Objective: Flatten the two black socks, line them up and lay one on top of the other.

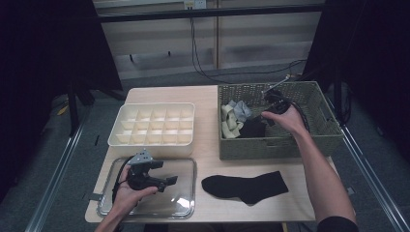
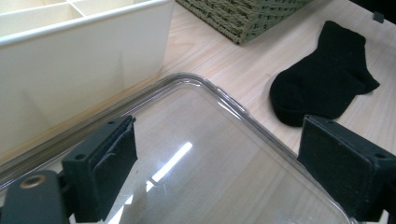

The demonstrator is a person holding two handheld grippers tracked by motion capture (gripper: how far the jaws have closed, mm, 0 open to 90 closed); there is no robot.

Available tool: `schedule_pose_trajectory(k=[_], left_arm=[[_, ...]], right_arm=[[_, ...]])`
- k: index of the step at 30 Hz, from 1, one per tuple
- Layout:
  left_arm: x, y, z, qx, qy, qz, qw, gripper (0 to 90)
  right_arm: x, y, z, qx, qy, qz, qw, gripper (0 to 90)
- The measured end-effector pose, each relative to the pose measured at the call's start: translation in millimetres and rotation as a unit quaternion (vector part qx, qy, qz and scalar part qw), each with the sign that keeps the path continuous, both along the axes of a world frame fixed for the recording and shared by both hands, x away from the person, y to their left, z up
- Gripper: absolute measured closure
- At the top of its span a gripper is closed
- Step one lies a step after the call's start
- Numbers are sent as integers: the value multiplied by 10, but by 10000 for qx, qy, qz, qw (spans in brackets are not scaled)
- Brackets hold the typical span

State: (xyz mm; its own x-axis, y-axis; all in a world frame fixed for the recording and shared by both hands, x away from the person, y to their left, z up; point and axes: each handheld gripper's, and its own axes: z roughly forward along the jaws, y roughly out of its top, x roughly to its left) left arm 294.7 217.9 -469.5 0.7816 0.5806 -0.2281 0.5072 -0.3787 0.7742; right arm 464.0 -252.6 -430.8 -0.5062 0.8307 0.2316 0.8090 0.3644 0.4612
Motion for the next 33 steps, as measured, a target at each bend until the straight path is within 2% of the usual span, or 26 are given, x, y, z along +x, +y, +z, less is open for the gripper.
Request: schedule_pose_trajectory(k=[4, 5, 6, 7, 10, 12, 13, 15, 16, 18, 19, 20, 22, 24, 25, 27, 29, 33], left_arm=[[5, -9, -9, 48, -2, -13, 10000, 114], [4, -6, -8, 47, -12, -44, 10000, 112], [-3, -7, -6, 44, -5, -40, 10000, 112], [-9, -5, -3, 50, -1, -32, 10000, 111], [-13, 6, -2, 57, -23, -28, 10000, 109], [-16, 13, -2, 39, -34, -22, 10000, 109], [-17, 16, -1, 50, -34, -23, 10000, 109], [-18, 18, -2, 45, -33, -27, 10000, 107], [-18, 18, -2, 45, -33, -27, 10000, 107], [-19, 18, -1, 68, -21, -16, 10000, 106], [-18, 14, -4, 56, -20, -22, 10000, 105], [-18, 14, -4, 56, -20, -22, 10000, 105], [-15, 12, -6, 51, -13, -28, 10000, 105], [-12, 13, -6, 78, -2, -17, 10000, 105], [-10, 14, -2, 93, -7, -8, 10000, 105], [-7, 16, -4, 72, -29, -16, 10000, 104], [-6, 17, -4, 52, -33, -11, 10000, 104], [-2, 20, -1, 60, -22, -12, 10000, 103]], right_arm=[[15, 45, -77, -152, 185, 141, 9996, 214], [20, 73, -110, -179, 308, 231, 9991, 215], [20, 73, -110, -179, 308, 231, 9991, 215], [26, 85, -142, -184, 441, 353, 9982, 218], [30, 91, -165, -310, 503, 328, 9977, 218], [34, 99, -178, -221, 635, 325, 9972, 262], [36, 102, -188, -252, 698, 357, 9966, 281], [34, 128, -209, -260, 833, 487, 9950, 409], [34, 128, -209, -260, 833, 487, 9950, 409], [36, 137, -206, -315, 835, 509, 9947, 529], [36, 135, -200, -287, 792, 502, 9952, 634], [36, 135, -200, -287, 792, 502, 9952, 634], [37, 123, -183, -230, 680, 531, 9960, 714], [31, 118, -166, -165, 634, 495, 9966, 756], [27, 107, -143, -108, 542, 464, 9974, 812], [28, 91, -132, -102, 453, 497, 9977, 825], [17, 62, -75, 43, 348, 322, 9989, 843], [2, 31, -8, 191, 181, 211, 9994, 852]])
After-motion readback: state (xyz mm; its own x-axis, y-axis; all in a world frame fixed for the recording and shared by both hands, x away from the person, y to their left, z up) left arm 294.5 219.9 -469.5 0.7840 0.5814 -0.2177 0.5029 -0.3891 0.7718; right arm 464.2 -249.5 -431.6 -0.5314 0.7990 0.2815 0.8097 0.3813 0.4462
